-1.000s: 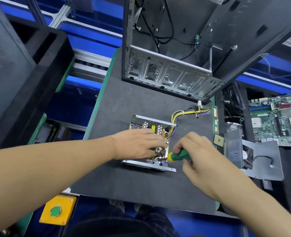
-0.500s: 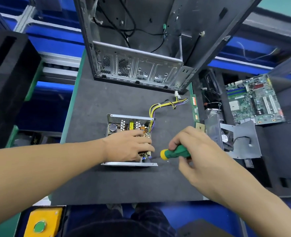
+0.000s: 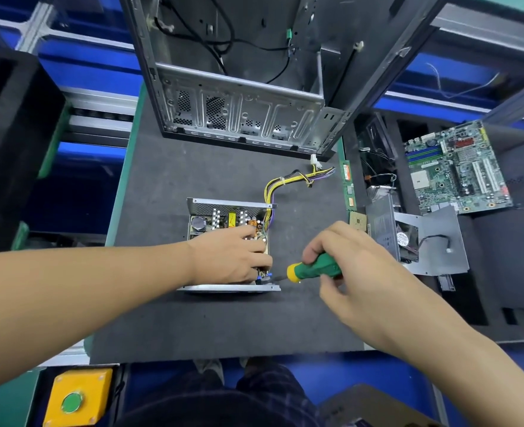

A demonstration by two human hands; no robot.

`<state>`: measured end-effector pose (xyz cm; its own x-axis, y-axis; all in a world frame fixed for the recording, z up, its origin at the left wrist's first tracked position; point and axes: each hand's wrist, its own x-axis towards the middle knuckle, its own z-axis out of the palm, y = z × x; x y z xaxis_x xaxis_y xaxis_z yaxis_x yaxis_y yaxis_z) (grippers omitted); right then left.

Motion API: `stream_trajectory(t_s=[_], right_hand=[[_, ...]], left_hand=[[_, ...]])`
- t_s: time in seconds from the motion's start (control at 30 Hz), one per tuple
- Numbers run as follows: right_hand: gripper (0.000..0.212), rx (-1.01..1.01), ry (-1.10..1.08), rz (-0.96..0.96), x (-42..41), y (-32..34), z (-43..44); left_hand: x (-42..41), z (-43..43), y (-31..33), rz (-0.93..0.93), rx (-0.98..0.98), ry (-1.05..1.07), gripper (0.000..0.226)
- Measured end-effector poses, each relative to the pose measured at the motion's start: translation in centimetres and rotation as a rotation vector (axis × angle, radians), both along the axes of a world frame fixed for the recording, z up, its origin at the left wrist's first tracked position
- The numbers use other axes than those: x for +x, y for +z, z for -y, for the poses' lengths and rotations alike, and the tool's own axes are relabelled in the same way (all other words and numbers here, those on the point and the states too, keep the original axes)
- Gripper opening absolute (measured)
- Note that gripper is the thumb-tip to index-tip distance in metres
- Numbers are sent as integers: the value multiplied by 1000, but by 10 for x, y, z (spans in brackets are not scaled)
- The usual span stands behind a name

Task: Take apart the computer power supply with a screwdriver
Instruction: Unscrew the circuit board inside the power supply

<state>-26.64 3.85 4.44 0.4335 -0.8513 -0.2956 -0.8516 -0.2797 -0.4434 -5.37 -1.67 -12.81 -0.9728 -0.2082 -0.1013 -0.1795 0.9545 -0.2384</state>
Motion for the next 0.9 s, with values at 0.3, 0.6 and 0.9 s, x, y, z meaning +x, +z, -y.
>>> stream_trajectory(t_s=[0.3,0.6,0.9], right_hand=[[29,11,-24,22,0,0,1],[29,-16,-69,53,-3,-1,4],[27,-49,-87,33,-10,-11,6]], left_hand=[[-1,0,0,9,25,-13,29],[0,0,-3,-26,46,5,27],[1,0,1,-74,247,76,33]])
